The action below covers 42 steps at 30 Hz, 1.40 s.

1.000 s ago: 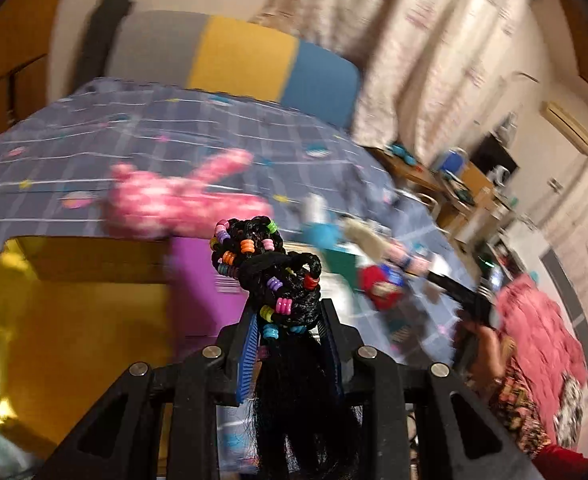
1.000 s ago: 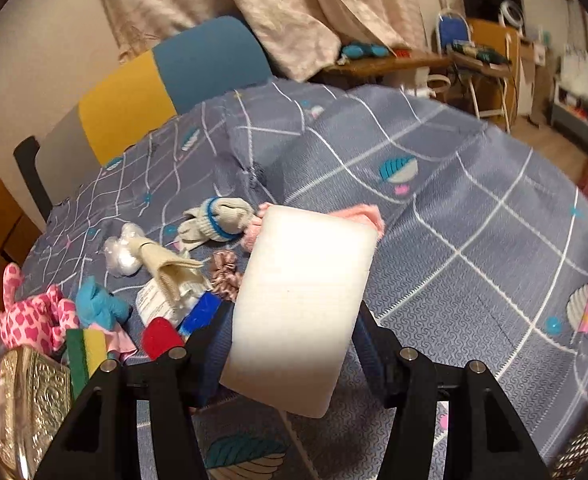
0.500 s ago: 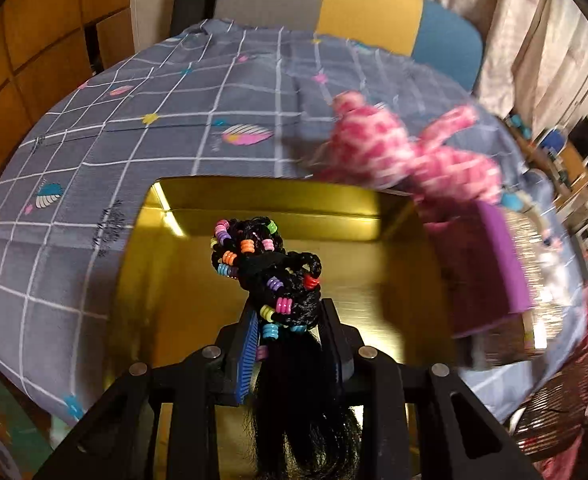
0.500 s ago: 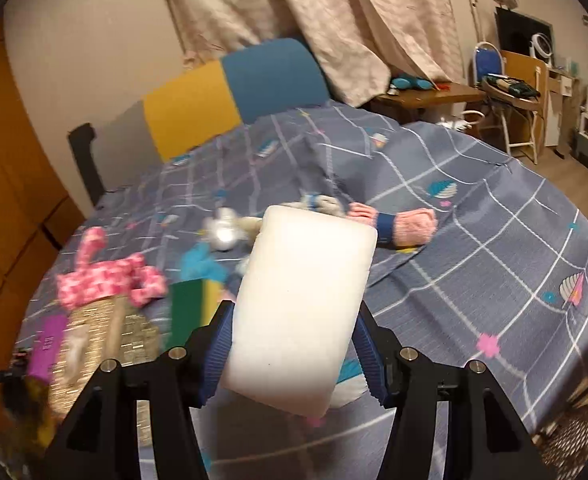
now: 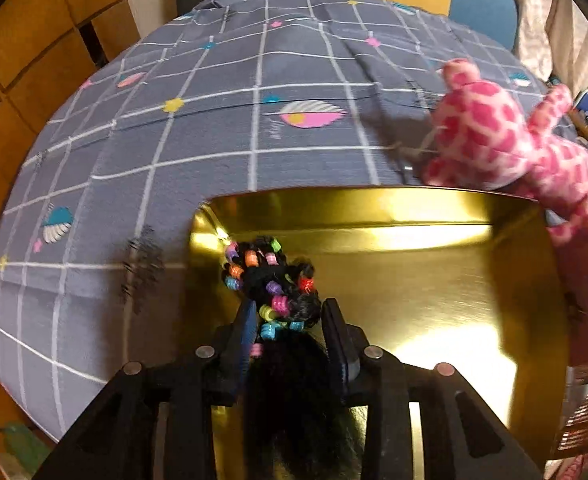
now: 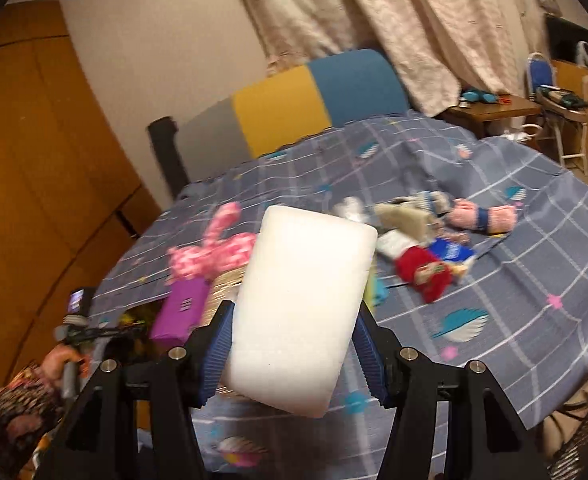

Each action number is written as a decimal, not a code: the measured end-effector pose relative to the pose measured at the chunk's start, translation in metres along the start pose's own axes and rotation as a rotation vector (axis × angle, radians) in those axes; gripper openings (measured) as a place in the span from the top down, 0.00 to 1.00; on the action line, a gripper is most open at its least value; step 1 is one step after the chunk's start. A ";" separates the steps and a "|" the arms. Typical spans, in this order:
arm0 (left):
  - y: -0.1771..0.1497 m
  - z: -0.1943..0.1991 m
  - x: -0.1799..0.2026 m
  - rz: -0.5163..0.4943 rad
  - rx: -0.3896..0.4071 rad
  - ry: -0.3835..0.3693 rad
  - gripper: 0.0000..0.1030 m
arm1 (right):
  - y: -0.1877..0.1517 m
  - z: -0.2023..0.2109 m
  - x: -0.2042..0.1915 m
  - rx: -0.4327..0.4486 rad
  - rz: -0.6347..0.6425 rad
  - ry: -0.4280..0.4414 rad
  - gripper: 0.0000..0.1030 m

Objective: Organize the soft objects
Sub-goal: 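Carry the hair tuft with left and white block with right into the gold tray, release both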

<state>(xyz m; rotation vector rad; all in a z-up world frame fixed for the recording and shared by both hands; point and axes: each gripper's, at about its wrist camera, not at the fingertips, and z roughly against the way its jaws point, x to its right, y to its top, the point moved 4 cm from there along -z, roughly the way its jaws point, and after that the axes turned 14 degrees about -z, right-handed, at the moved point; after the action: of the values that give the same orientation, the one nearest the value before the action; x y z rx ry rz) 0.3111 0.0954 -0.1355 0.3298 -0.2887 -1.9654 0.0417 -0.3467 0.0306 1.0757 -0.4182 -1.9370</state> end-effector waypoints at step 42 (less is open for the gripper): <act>-0.168 0.112 -0.014 0.485 0.382 -0.124 0.56 | -0.190 -0.346 -0.264 -0.558 0.398 0.002 0.40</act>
<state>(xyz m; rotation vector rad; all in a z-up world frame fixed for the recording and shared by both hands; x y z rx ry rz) 0.1337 0.1809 -0.0878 0.3437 -0.7564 -1.4477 0.2920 0.0147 -0.1486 0.5779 -0.0657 -1.5591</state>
